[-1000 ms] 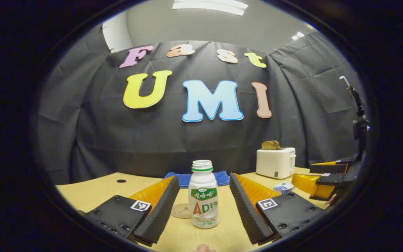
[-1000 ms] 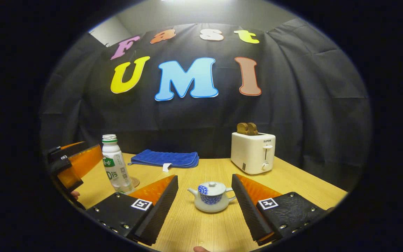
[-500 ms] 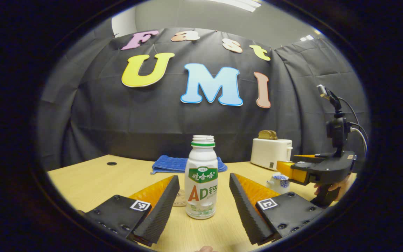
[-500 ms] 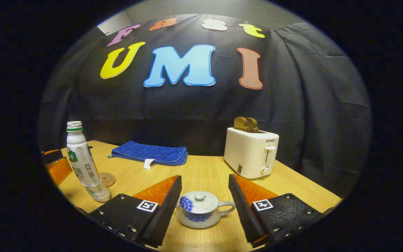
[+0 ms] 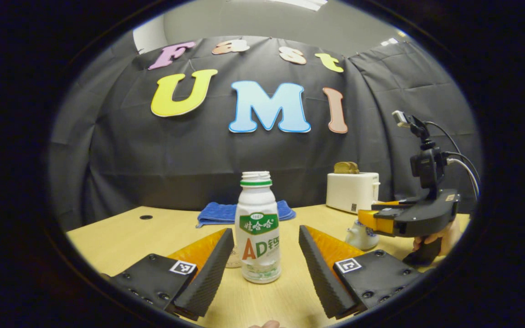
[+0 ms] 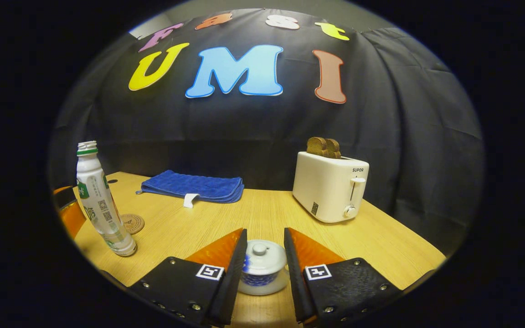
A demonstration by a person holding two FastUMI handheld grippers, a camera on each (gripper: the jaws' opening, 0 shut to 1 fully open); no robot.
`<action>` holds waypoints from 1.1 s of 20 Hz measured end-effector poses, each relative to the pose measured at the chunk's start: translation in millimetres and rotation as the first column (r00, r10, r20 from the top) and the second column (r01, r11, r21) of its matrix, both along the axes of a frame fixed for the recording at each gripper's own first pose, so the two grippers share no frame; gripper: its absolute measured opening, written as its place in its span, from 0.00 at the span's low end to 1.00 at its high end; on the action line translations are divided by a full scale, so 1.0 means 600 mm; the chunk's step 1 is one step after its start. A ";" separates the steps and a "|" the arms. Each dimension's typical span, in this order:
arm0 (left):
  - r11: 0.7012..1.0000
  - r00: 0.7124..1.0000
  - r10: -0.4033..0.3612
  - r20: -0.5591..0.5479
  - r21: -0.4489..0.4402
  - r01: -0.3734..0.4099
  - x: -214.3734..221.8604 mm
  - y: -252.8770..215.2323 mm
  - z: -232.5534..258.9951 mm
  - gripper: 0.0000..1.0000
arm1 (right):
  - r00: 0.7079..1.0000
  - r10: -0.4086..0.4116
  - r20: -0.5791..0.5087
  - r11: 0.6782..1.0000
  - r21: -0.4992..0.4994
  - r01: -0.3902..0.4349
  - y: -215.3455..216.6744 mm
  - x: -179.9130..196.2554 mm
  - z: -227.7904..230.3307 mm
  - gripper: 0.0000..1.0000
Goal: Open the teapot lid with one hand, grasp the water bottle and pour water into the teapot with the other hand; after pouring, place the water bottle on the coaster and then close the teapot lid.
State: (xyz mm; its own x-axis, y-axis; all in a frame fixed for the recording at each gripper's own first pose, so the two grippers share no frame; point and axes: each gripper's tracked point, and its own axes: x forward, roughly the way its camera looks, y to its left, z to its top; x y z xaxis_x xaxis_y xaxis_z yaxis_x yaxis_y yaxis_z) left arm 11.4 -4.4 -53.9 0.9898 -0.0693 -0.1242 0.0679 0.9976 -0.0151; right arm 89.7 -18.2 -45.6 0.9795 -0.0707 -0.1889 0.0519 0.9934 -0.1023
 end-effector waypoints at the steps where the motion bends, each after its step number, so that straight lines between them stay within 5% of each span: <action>1: 1.000 1.000 -0.001 -0.002 0.004 0.001 0.000 -0.001 0.000 1.00 | 1.000 0.014 0.003 1.000 -0.022 -0.014 0.003 0.011 0.004 0.13; 3: 1.000 1.000 0.001 -0.001 0.009 -0.001 -0.001 0.000 0.001 0.95 | 1.000 0.026 0.009 0.998 -0.062 -0.026 0.004 -0.010 0.015 0.18; 4: 1.000 1.000 0.001 0.000 0.010 -0.001 -0.003 -0.001 0.001 0.95 | 0.999 0.030 0.012 0.998 -0.054 -0.029 0.002 0.006 0.007 0.10; 10: 1.000 1.000 0.024 0.014 0.001 -0.024 -0.003 0.009 0.004 1.00 | 0.991 0.049 0.122 0.998 -0.039 -0.045 0.005 -0.003 0.043 0.10; 15: 0.999 0.999 0.032 -0.020 0.018 -0.032 0.012 0.006 -0.021 1.00 | 0.972 0.142 0.188 0.989 -0.064 -0.132 0.053 -0.034 0.069 0.10; 17: 0.999 0.999 0.030 -0.045 0.029 -0.029 0.018 0.002 -0.030 0.91 | 0.968 0.169 0.183 0.985 -0.058 -0.161 0.063 -0.044 0.068 0.10; 22: 0.997 0.996 0.072 -0.050 0.031 -0.070 0.041 0.022 -0.034 1.00 | 0.962 0.176 0.207 0.984 -0.024 -0.175 0.061 -0.055 0.082 0.10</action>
State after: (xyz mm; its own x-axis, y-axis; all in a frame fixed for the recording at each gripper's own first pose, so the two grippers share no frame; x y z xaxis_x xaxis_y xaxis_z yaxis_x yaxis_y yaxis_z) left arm 35.9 8.6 -74.0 0.9844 0.0054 -0.1757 -0.0034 0.9999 0.0120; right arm 56.5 18.3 3.8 0.9943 0.1051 0.0199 -0.1022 0.9883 -0.1128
